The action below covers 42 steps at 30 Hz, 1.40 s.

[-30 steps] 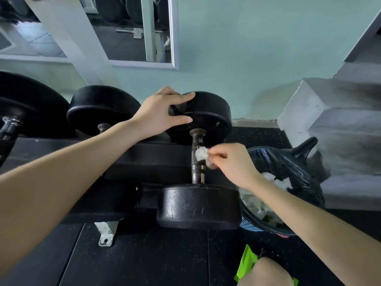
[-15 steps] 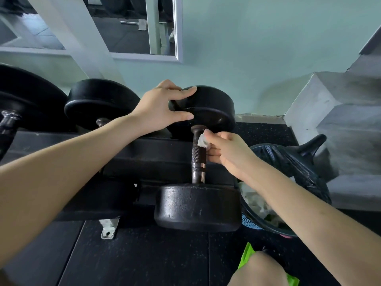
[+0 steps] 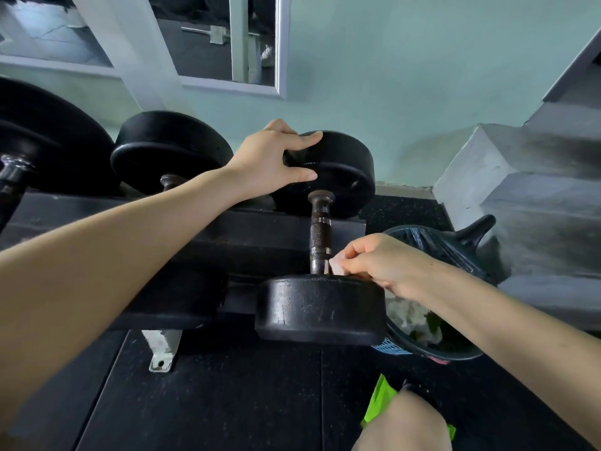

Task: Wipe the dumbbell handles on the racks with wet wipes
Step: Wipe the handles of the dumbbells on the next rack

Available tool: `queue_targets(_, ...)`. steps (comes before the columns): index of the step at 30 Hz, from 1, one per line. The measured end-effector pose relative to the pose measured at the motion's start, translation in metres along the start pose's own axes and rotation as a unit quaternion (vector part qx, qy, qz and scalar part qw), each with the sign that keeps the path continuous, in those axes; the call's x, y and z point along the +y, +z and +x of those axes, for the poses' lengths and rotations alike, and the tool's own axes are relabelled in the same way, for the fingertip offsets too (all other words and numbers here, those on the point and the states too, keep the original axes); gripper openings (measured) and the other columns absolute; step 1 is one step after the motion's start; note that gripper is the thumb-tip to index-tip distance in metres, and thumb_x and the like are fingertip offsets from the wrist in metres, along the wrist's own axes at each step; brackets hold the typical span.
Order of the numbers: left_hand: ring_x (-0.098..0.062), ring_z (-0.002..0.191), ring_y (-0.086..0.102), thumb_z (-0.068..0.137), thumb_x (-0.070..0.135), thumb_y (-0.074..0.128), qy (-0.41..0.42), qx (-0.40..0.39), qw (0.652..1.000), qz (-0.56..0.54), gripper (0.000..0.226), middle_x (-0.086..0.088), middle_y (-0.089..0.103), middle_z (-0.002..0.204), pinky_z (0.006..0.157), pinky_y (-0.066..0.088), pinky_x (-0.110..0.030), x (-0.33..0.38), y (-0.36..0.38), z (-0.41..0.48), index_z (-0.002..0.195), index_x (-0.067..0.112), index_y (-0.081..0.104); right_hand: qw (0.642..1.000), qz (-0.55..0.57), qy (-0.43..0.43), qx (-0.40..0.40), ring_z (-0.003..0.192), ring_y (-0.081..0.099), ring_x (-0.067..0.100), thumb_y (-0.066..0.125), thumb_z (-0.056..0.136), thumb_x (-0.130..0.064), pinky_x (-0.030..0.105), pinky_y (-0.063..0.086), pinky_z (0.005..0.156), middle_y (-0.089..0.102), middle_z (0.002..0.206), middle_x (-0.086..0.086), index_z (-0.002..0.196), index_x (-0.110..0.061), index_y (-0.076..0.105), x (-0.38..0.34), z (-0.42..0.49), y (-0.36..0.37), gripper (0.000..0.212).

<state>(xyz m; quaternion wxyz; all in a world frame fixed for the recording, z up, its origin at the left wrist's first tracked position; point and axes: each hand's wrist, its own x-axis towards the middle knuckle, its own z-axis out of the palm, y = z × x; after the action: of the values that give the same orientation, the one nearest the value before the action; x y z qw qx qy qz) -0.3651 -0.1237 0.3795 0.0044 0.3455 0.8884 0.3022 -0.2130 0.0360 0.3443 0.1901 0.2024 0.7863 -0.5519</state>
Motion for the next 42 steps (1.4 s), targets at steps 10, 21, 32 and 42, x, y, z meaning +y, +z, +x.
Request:
queue_targets(10, -0.018, 0.11, 0.05, 0.084, 0.039, 0.067, 0.024, -0.016, 1.0, 0.01, 0.059, -0.001, 0.045, 0.128, 0.089, 0.034, -0.021, -0.003, 0.0, 0.002, 0.139, 0.038, 0.042, 0.897, -0.177, -0.378, 0.141, 0.089, 0.066, 0.002, 0.063, 0.089, -0.01, 0.017, 0.046, 0.093, 0.07, 0.084, -0.015, 0.084, -0.02, 0.068, -0.019, 0.003, 0.003, 0.012)
queue_targets(21, -0.018, 0.1, 0.051, 0.088, 0.031, 0.064, 0.057, -0.048, 0.997, 0.0, 0.054, -0.003, 0.045, 0.124, 0.082, 0.032, -0.019, -0.011, -0.009, 0.005, 0.138, 0.038, 0.043, 0.689, -0.608, -0.392, -0.048, 0.108, 0.062, 0.024, 0.047, 0.096, -0.014, 0.026, 0.014, 0.119, 0.07, 0.096, 0.003, 0.089, -0.013, 0.065, -0.048, 0.05, -0.012, 0.018)
queue_targets(32, -0.024, 0.102, 0.053, 0.089, 0.032, 0.063, 0.059, -0.049, 0.997, -0.004, 0.055, -0.006, 0.045, 0.123, 0.095, 0.04, -0.035, -0.014, -0.008, 0.006, 0.139, 0.04, 0.041, 0.653, -0.693, -0.27, -0.143, 0.102, 0.056, 0.019, 0.043, 0.089, -0.003, 0.04, 0.037, 0.103, 0.061, 0.075, -0.007, 0.087, -0.021, 0.057, -0.073, 0.063, 0.008, 0.023)
queue_targets(42, -0.022, 0.104, 0.051, 0.088, 0.034, 0.063, 0.063, -0.051, 0.997, -0.001, 0.056, -0.004, 0.043, 0.127, 0.093, 0.036, -0.025, -0.018, -0.008, 0.009, 0.139, 0.04, 0.041, 0.765, -0.594, -0.168, -0.184, 0.143, 0.022, 0.015, 0.041, 0.101, -0.02, 0.017, 0.016, 0.11, 0.065, 0.116, -0.008, 0.105, -0.026, 0.066, -0.062, 0.027, 0.015, 0.026)
